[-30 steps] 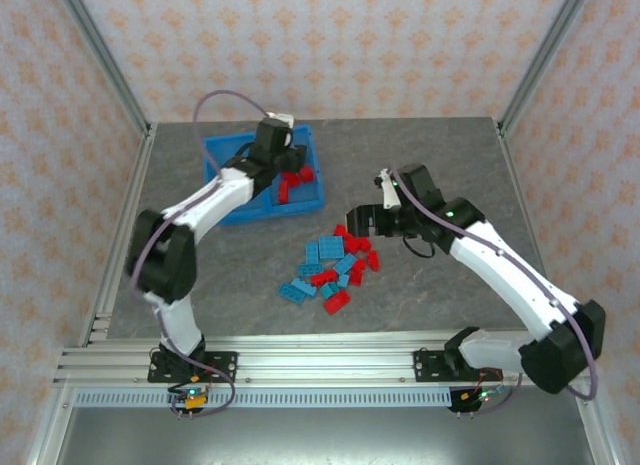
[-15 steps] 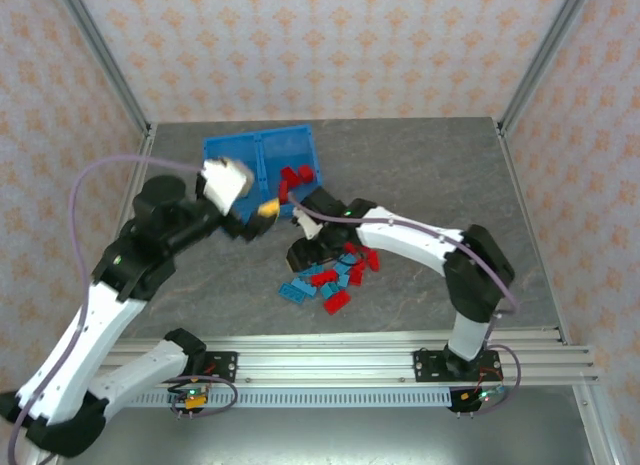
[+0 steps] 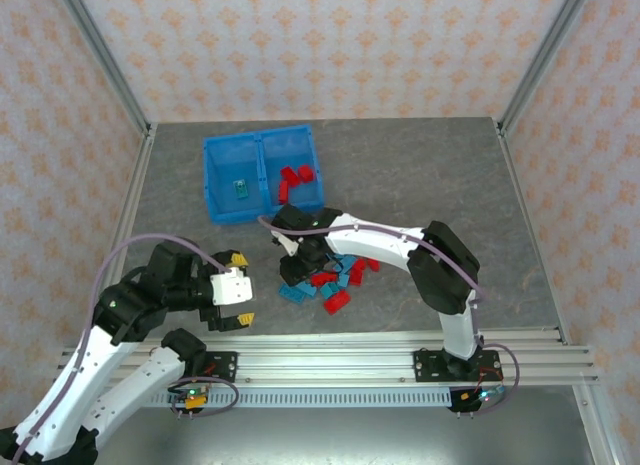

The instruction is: Sort the legos into containers by color

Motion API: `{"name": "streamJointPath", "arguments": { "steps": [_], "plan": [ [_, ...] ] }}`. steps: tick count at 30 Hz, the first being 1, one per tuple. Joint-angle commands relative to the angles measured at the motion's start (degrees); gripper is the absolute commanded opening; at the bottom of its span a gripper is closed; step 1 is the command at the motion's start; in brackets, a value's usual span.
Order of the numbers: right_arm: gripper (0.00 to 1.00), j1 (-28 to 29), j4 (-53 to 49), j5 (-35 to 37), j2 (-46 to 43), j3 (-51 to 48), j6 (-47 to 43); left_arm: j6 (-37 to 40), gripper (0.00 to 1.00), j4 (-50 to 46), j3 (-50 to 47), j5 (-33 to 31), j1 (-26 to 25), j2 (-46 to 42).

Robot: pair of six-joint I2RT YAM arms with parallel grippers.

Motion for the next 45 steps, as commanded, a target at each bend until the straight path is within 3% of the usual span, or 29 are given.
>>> {"name": "streamJointPath", "arguments": {
  "steps": [1, 15, 22, 27, 36, 45],
  "plan": [
    [0.38, 0.36, -3.72, 2.09, -1.37, -1.95, -0.72, 2.49, 1.0, 2.59, -1.17, 2.86, -0.26, 1.18],
    [0.47, 0.37, -3.56, 2.57, 1.68, -3.51, -0.93, 2.45, 1.0, 4.76, -2.26, 3.66, -0.23, 2.37],
    [0.35, 0.46, -4.11, 2.49, 2.03, -4.27, -2.25, 1.76, 1.0, 6.52, -3.33, 3.83, -0.25, 2.45],
    [0.39, 1.03, -8.48, 8.76, 1.91, -3.1, -5.13, 2.28, 1.0, 7.72, -3.5, 3.74, -0.28, 3.62],
    [0.49, 1.67, -8.59, 2.49, 1.5, -2.06, -8.36, 2.63, 1.0, 8.73, -4.27, 4.45, -0.31, 4.58],
    [0.44, 2.16, -8.65, 6.69, 4.28, 0.24, -8.24, 2.63, 1.0, 9.36, -5.13, 4.3, -0.32, 4.21]
  ]
}}
